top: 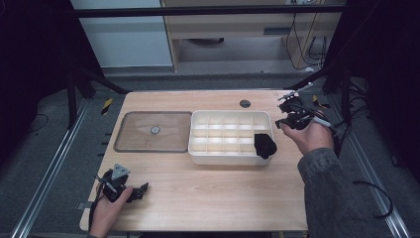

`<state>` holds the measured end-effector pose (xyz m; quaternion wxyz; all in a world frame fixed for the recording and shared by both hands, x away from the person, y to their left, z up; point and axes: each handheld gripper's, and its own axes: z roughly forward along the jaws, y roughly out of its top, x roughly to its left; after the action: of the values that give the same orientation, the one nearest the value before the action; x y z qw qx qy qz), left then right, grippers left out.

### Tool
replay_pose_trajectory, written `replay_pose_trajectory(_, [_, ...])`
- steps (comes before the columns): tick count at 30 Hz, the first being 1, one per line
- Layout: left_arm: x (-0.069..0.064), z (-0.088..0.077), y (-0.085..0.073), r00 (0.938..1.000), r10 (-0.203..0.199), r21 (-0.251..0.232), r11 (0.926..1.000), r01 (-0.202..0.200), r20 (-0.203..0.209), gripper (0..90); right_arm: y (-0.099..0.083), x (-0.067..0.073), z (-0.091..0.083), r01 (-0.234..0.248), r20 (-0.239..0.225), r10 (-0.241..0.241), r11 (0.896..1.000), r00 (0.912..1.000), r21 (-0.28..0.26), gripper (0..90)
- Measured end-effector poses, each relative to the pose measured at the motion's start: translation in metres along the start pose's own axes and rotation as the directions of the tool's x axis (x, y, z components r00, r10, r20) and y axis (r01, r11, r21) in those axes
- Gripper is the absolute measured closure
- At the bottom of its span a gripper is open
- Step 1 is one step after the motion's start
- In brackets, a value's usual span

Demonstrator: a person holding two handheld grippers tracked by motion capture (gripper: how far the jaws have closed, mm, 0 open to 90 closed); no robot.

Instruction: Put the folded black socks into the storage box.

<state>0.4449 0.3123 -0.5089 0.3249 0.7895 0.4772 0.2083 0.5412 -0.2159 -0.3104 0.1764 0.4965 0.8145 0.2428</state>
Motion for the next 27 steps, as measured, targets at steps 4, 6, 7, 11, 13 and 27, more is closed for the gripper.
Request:
replay_pose_trajectory(4, [0.000, 0.000, 0.000, 1.0000, -0.001, 0.000, 1.0000, 0.001, 0.000, 0.0, 0.002, 0.002, 0.007, -0.008, -0.002, 0.008, 1.000, 1.0000, 0.008, 90.0])
replay_pose_trajectory(6, [0.000, 0.000, 0.000, 1.0000, -0.001, -0.001, 1.0000, 0.001, -0.001, 0.0, 0.002, 0.004, 0.013, -0.004, -0.003, 0.004, 1.000, 1.0000, 0.019, 90.0])
replay_pose_trajectory(7, [0.000, 0.000, 0.000, 1.0000, -0.002, -0.002, 1.0000, 0.002, -0.001, 0.0, 0.002, 0.006, 0.015, -0.006, -0.009, 0.006, 1.000, 0.9999, 0.022, 90.0])
replay_pose_trajectory(11, [0.000, 0.000, 0.000, 1.0000, 0.003, 0.002, 1.0000, -0.003, -0.001, 0.0, 0.000, 0.014, 0.028, 0.007, -0.025, -0.006, 0.999, 0.9997, 0.041, 90.0])
replay_pose_trajectory(13, [0.000, 0.000, 0.000, 1.0000, 0.003, 0.002, 1.0000, -0.003, -0.001, 0.0, 0.000, 0.018, 0.034, 0.013, -0.030, -0.012, 0.999, 0.9995, 0.046, 90.0])
replay_pose_trajectory(27, [0.000, 0.000, 0.000, 1.0000, 0.005, 0.002, 1.0000, -0.005, -0.001, 0.0, 0.008, 0.040, 0.066, 0.049, -0.051, -0.045, 0.996, 0.9977, 0.081, 90.0])
